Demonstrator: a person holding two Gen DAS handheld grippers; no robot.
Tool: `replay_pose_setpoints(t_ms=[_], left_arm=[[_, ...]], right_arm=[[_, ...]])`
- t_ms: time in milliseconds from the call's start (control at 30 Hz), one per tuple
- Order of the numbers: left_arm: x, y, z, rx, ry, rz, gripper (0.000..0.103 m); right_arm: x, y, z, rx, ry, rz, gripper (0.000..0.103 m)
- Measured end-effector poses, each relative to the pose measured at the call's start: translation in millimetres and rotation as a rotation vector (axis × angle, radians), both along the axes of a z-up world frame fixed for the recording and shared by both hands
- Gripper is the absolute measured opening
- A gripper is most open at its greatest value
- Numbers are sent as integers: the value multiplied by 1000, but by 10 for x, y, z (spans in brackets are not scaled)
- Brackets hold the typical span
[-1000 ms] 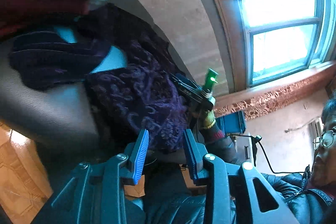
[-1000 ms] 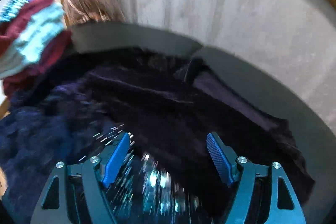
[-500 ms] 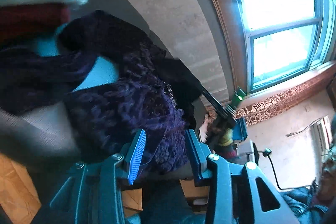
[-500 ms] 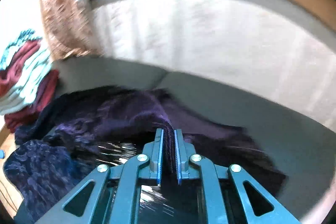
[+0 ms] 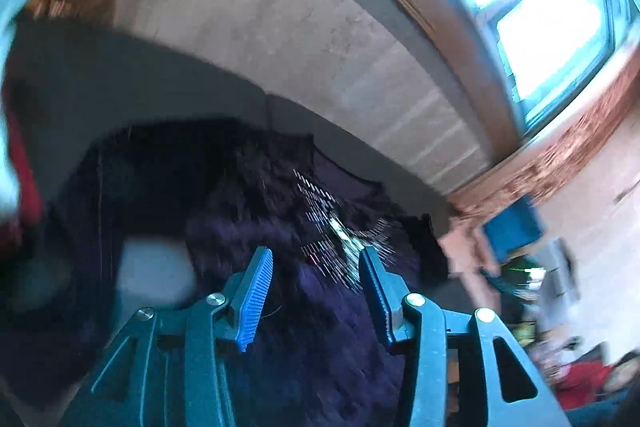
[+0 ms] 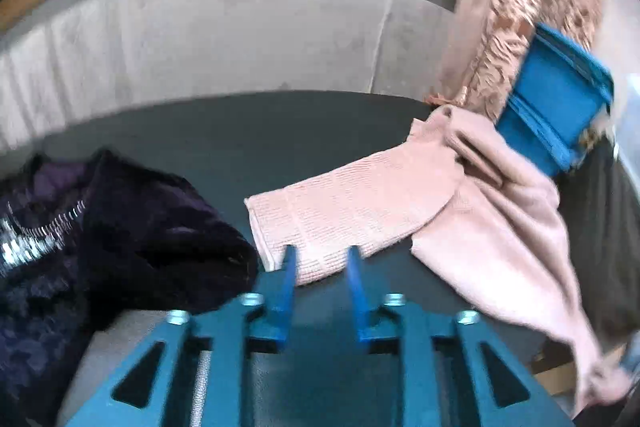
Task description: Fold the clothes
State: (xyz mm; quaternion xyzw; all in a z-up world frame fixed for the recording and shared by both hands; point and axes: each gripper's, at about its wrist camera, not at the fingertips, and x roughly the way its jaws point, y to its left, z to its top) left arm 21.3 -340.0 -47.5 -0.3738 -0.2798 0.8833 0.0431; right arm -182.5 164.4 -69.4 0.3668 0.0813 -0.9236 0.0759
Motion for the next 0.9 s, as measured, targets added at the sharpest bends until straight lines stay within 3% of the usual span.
replay_pose_setpoints(t_ms=[33, 100, 267, 367, 500, 600, 700, 800, 900], left_arm=[[-133, 33, 19, -61, -10, -3, 46], [-456, 88, -14, -197, -40, -32, 46], [-1114, 13, -203, -288, -88, -29, 46], [-1371, -53, -390, -311, -141, -18, 46], [-1702, -141, -643, -338, -211, -6, 46], [-1747, -276, -803, -335, -249, 3, 46], [-1745, -325, -748, -344, -193, -11, 46], [-1801, -243, -670, -386, -135, -63, 48], [-1903, -115, -663, -450, -114, -130, 53]], right_arm=[[18, -59, 29, -26, 8, 35, 57], [47, -325, 90, -85, 11, 161, 60], [55, -1423, 208, -332, -78, 600, 65], [-80, -1979, 32, -443, -233, 722, 67], [-384, -2199, -432, -321, -363, 619, 64], [-547, -1751, -493, -205, -282, 431, 59], [-685, -1282, -436, -83, -190, 240, 60], [-753, -1296, -296, -153, -163, 308, 61], [-782, -1616, -178, -200, -144, 471, 76]])
